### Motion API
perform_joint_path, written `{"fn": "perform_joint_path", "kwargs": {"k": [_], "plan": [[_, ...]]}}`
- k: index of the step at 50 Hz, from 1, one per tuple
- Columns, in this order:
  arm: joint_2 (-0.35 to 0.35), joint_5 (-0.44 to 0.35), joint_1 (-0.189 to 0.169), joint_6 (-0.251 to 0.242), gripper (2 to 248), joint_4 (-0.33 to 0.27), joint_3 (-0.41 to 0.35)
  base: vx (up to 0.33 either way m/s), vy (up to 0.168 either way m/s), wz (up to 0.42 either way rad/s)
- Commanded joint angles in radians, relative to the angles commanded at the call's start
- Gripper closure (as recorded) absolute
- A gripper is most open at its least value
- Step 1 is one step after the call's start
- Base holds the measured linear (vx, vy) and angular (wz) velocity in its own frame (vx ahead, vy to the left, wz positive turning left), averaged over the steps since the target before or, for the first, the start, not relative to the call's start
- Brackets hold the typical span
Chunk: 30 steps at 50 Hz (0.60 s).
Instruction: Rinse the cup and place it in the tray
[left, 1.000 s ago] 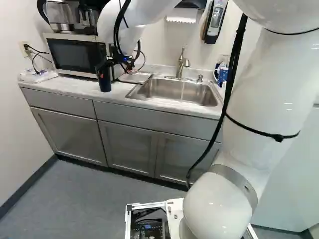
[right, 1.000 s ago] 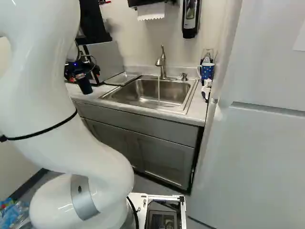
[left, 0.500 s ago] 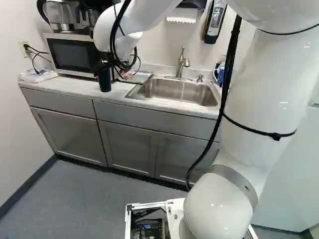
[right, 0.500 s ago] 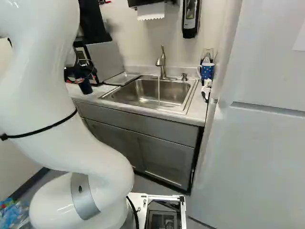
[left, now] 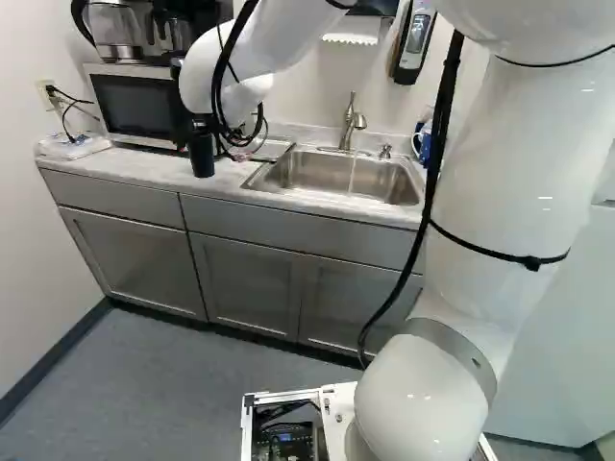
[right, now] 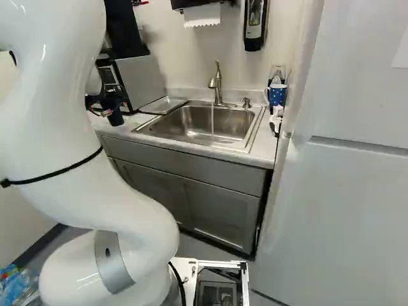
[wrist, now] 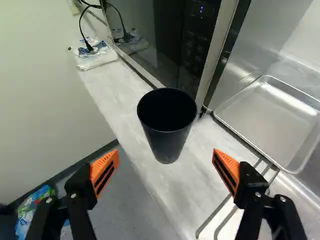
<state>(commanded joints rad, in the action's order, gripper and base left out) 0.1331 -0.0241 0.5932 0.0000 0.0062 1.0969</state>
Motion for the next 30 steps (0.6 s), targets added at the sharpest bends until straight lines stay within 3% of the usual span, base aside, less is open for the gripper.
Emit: {"fn": "perform_joint_path", "kwargs": {"k": [30], "plan": [[0.037, -0.16, -0.009, 0.0, 3, 0.0, -0.027, 0.0, 0.0, 0.0]]}}
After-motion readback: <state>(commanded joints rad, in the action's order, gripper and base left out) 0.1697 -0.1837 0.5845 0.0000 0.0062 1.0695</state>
